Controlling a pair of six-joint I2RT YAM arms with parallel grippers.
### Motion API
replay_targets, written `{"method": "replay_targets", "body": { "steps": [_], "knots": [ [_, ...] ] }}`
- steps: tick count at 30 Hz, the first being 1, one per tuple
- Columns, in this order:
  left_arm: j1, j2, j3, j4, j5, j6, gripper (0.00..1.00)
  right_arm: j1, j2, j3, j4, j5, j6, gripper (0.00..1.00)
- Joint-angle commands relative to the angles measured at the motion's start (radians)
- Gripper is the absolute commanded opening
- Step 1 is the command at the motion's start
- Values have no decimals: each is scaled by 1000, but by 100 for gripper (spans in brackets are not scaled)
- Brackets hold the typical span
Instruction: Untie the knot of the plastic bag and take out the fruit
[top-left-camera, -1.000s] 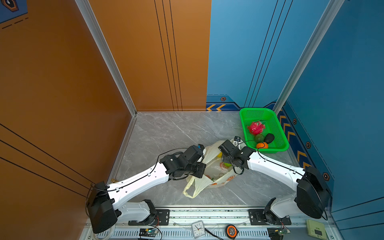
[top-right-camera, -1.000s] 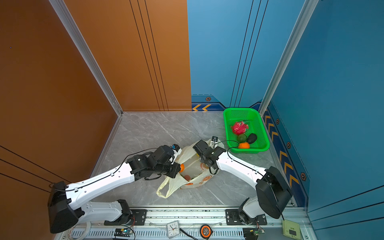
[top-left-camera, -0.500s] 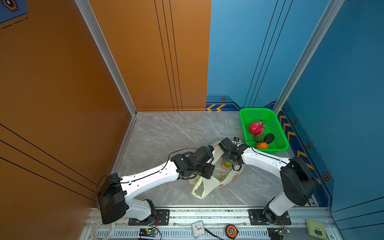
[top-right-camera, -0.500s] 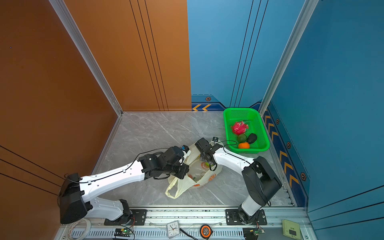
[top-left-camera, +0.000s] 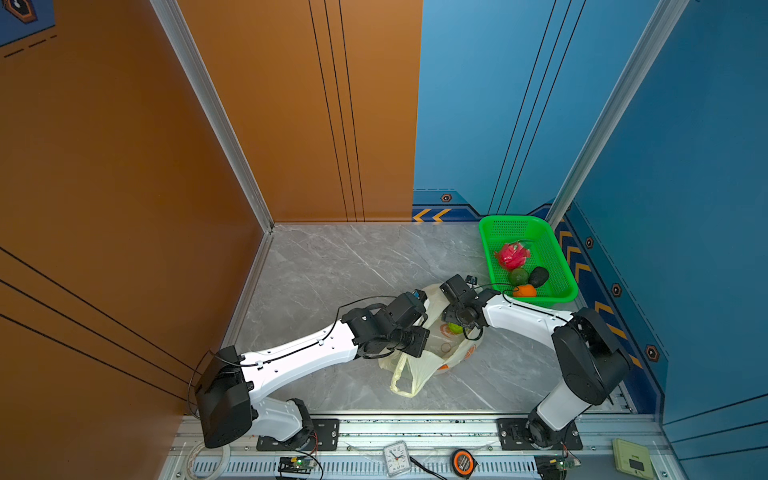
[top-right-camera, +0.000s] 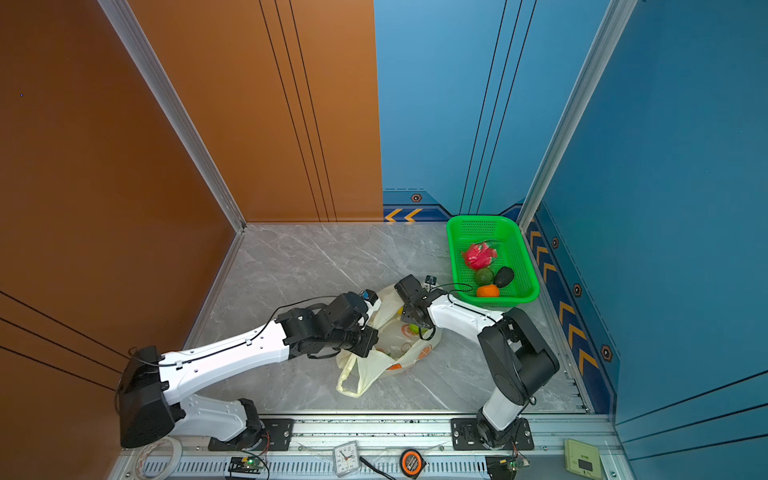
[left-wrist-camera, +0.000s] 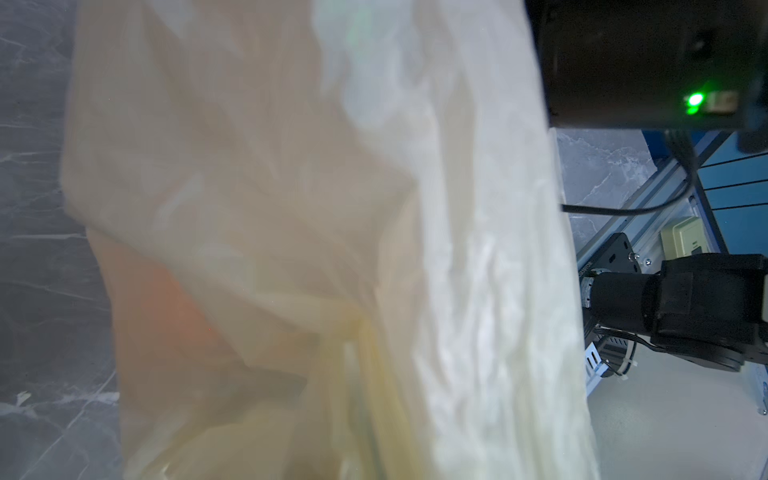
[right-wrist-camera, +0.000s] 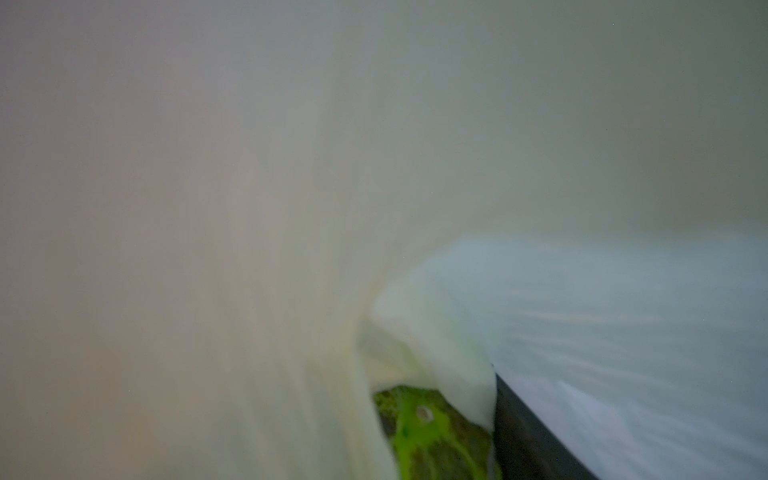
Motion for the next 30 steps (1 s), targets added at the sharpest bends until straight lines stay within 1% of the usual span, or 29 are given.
{"method": "replay_targets", "body": {
  "steps": [1,9,14,15,16,23,26,30],
  "knots": [
    [-1,-18,-4,15,-38,-20,3,0,-73,-32,2,-34,-10,72],
    [33,-41,-10,90,-48,-59,3,49,-181,-81,2,-141,-54,71],
    [49,-47,-13,107,-46,-66,4,87,-226,-81,-18,-193,-92,71],
    [51,-48,-15,108,-43,-66,4,121,-232,-80,-21,-199,-102,71],
    [52,-48,-16,109,-42,-65,4,133,-238,-74,-32,-202,-111,71],
    [55,-63,-26,109,-44,-70,4,192,-262,-30,-81,-227,-152,71],
    [62,-75,-61,109,-47,-68,4,219,-267,-13,-96,-241,-173,72],
    [81,-91,-78,105,-43,-70,4,252,-301,12,-133,-231,-190,72]
  ]
}}
